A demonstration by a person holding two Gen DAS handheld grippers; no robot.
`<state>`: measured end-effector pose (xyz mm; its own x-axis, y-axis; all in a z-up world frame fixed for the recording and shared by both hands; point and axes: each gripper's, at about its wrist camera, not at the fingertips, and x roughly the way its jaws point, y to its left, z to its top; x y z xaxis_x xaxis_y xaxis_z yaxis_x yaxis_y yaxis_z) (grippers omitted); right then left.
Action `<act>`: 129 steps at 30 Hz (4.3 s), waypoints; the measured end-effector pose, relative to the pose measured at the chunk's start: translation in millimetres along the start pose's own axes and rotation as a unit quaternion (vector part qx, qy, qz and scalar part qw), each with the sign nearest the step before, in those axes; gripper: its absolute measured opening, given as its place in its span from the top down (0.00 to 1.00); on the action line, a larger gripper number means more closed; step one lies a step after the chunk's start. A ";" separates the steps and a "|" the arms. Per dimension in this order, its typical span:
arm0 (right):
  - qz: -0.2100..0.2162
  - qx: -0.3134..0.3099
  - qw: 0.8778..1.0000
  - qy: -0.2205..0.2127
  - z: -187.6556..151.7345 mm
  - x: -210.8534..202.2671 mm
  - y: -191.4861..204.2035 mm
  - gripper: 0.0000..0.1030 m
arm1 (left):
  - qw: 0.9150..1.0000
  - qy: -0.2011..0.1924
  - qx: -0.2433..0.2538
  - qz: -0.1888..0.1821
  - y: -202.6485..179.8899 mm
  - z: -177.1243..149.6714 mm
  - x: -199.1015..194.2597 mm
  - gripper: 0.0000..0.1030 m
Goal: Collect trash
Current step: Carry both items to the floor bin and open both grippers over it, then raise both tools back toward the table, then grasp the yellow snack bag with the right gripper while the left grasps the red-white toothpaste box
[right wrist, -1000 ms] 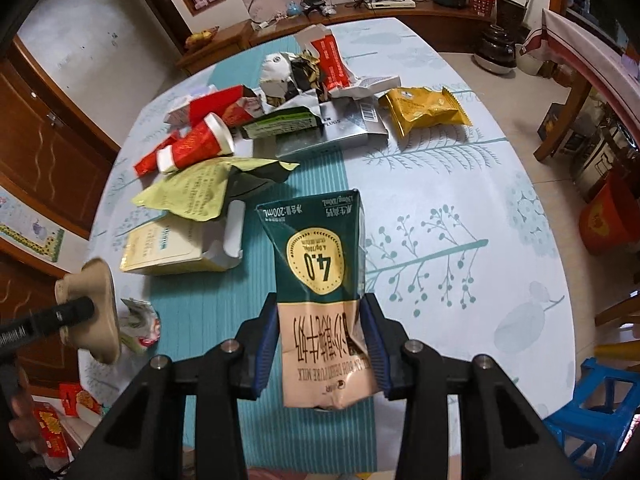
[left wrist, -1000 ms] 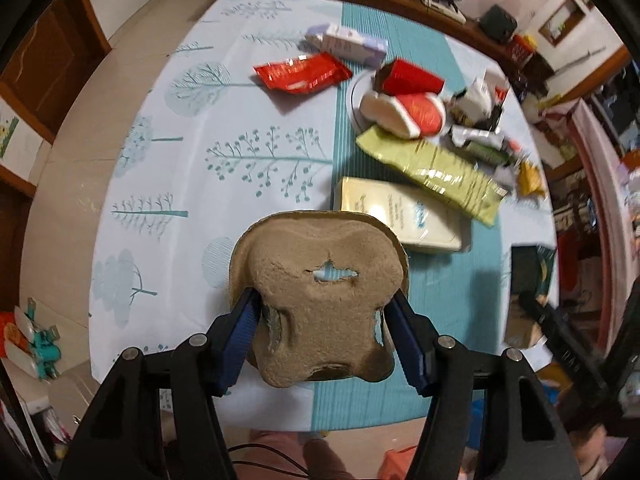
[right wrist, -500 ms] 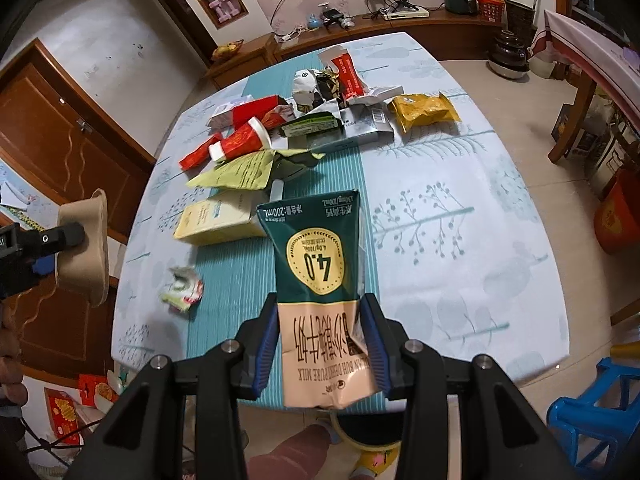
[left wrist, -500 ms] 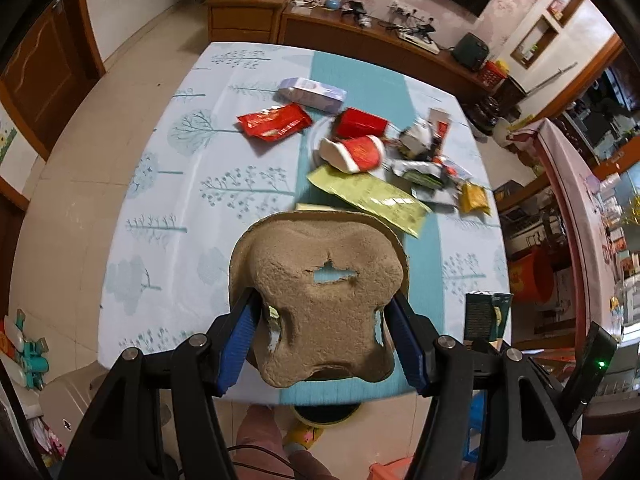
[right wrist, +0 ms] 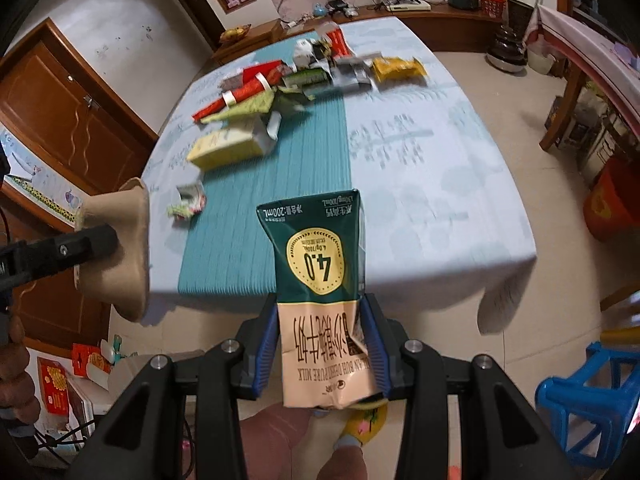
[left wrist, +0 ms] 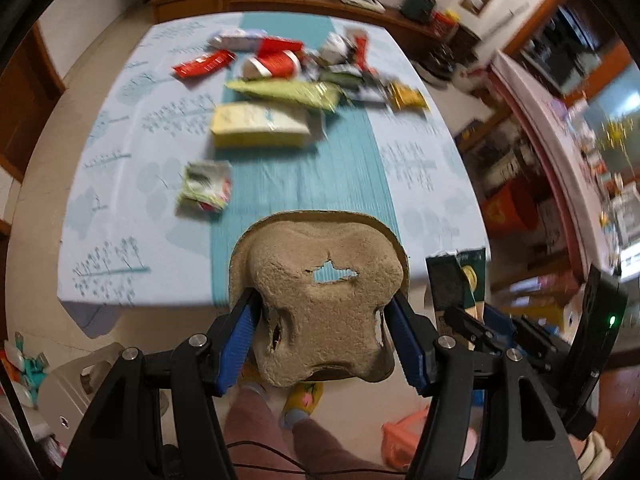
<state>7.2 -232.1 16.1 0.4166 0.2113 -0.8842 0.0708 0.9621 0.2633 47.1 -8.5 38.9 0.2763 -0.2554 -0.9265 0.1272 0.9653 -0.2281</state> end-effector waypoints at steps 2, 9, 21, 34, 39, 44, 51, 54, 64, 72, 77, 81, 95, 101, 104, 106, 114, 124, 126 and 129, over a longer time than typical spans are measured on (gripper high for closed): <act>-0.002 0.015 1.000 0.006 -15.7 0.1 -5.4 0.61 | 1.000 0.012 0.021 0.000 -8.9 -11.1 7.2 0.39; -0.017 0.076 0.996 0.032 -66.3 21.3 -20.6 0.61 | 0.995 0.052 0.087 -0.012 -25.1 -46.7 49.3 0.39; -0.039 0.204 0.975 0.073 -163.6 144.0 -65.2 0.61 | 0.985 0.098 0.140 0.002 -12.1 -126.7 199.8 0.39; -0.038 0.222 0.969 0.105 -205.2 267.5 -103.6 0.60 | 0.982 0.077 0.169 0.040 -1.0 -152.6 308.2 0.39; -0.032 0.232 0.966 0.106 -201.4 279.9 -110.2 0.58 | 0.983 0.079 0.159 0.049 1.2 -151.8 316.4 0.21; -0.021 0.236 0.967 0.094 -200.0 275.3 -109.5 0.49 | 0.986 0.071 0.144 0.055 9.4 -146.5 307.7 0.13; -0.024 0.225 0.970 0.089 -191.8 252.7 -95.3 0.49 | 0.987 0.061 0.137 0.056 10.1 -143.6 272.8 0.12; -0.025 0.218 0.972 0.086 -187.7 229.7 -86.0 0.49 | 0.987 0.057 0.138 0.055 5.6 -144.3 244.3 0.12; -0.027 0.185 0.979 0.082 -168.3 129.6 -37.3 0.49 | 0.985 0.019 0.167 0.048 -4.8 -128.0 111.8 0.12; -0.027 0.141 0.989 0.043 -147.4 36.4 16.6 0.49 | 0.984 -0.026 0.174 0.041 -5.1 -107.9 3.8 0.13; -0.033 0.129 0.991 0.003 -134.1 -8.6 35.9 0.49 | 0.984 -0.065 0.162 0.029 7.0 -95.6 -43.8 0.13; -0.042 0.122 0.991 -0.032 -118.2 -33.7 49.4 0.49 | 0.983 -0.091 0.157 0.015 15.5 -85.4 -73.1 0.12; -0.060 0.087 0.989 -0.099 -68.2 -71.4 77.8 0.49 | 0.980 -0.144 0.136 0.013 32.8 -44.1 -116.3 0.13; -0.055 0.075 0.990 -0.109 -35.6 -68.3 74.7 0.49 | 0.982 -0.141 0.127 0.013 29.9 -20.1 -110.3 0.13; -0.050 0.066 0.990 -0.110 -15.6 -64.3 69.0 0.49 | 0.982 -0.142 0.120 0.020 25.0 -3.8 -101.0 0.14; -0.045 0.056 0.991 -0.111 0.7 -60.9 62.7 0.49 | 0.983 -0.142 0.117 0.028 20.0 6.3 -93.8 0.14; -0.023 -0.023 0.995 -0.092 98.3 -25.1 17.7 0.49 | 0.990 -0.124 0.049 0.041 -13.5 85.3 -37.4 0.14; 0.018 -0.067 0.997 -0.016 219.5 38.2 -74.1 0.49 | 0.996 -0.063 -0.053 0.045 -71.7 194.3 57.8 0.14; 0.023 -0.076 0.997 -0.004 236.7 55.1 -88.4 0.49 | 0.995 -0.055 -0.072 0.045 -75.5 211.8 74.6 0.14; 0.033 -0.096 0.995 0.012 260.2 80.3 -103.6 0.49 | 0.994 -0.039 -0.092 0.052 -79.0 235.9 104.0 0.15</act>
<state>269.1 -359.7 18.2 0.3923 0.2772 -0.8771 -0.1311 0.9606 0.2450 290.5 -124.3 31.1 0.3519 -0.1511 -0.9238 -0.0807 0.9783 -0.1907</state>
